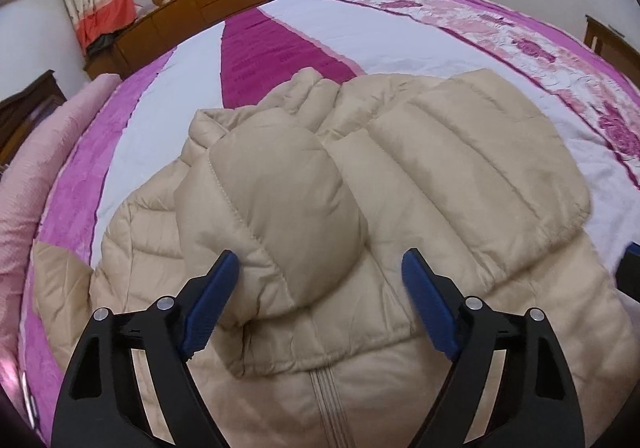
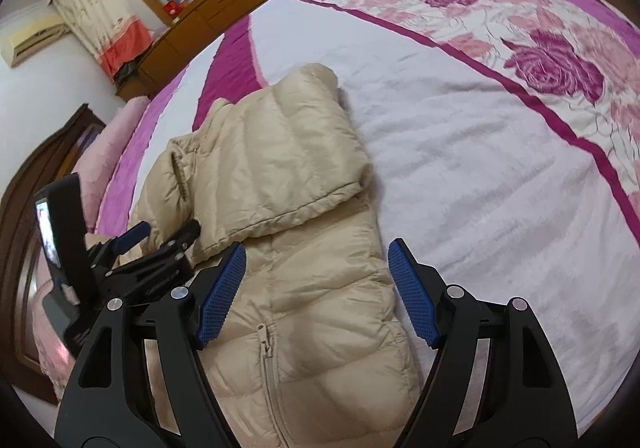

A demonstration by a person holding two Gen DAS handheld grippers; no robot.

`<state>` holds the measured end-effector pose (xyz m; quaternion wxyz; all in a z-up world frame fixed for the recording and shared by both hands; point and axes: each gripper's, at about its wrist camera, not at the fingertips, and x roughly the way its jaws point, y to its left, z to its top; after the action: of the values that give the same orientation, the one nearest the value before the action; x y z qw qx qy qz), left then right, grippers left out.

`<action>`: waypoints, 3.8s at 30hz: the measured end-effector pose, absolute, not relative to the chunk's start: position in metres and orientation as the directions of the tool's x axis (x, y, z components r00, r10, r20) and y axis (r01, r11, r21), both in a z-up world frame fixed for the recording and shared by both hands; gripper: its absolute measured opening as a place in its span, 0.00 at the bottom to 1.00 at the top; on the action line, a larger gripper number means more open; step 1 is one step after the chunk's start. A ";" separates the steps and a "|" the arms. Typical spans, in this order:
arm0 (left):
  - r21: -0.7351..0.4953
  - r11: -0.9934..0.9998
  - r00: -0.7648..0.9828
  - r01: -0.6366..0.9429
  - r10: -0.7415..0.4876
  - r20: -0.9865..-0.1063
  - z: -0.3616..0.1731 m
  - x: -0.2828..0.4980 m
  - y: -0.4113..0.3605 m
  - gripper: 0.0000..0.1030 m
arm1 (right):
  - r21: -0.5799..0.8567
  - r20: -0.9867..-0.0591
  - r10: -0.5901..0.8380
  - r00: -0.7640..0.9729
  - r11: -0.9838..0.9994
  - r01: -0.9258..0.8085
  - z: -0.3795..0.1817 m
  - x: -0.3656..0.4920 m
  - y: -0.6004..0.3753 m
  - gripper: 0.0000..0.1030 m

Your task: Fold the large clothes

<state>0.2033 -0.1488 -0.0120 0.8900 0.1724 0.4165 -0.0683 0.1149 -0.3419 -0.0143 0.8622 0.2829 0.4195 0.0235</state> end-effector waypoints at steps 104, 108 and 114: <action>-0.228 0.863 0.589 -0.450 0.095 -0.802 -0.063 0.228 0.293 0.32 | 0.210 -0.825 0.149 0.544 0.977 0.050 -0.023 0.058 -0.223 0.78; -0.289 0.852 0.619 -0.437 0.051 -0.784 -0.052 0.216 0.297 0.11 | 0.220 -0.818 0.160 0.552 0.974 0.044 -0.019 0.057 -0.224 0.81; -0.259 0.878 0.684 -0.403 0.101 -0.723 -0.017 0.178 0.284 0.09 | 0.237 -0.809 0.175 0.561 0.971 0.039 -0.015 0.056 -0.226 0.84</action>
<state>0.1781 0.2845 -0.0168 0.8947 -0.2033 0.3719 0.1408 0.0561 -0.2258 -0.0149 0.8759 0.1147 0.4670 0.0386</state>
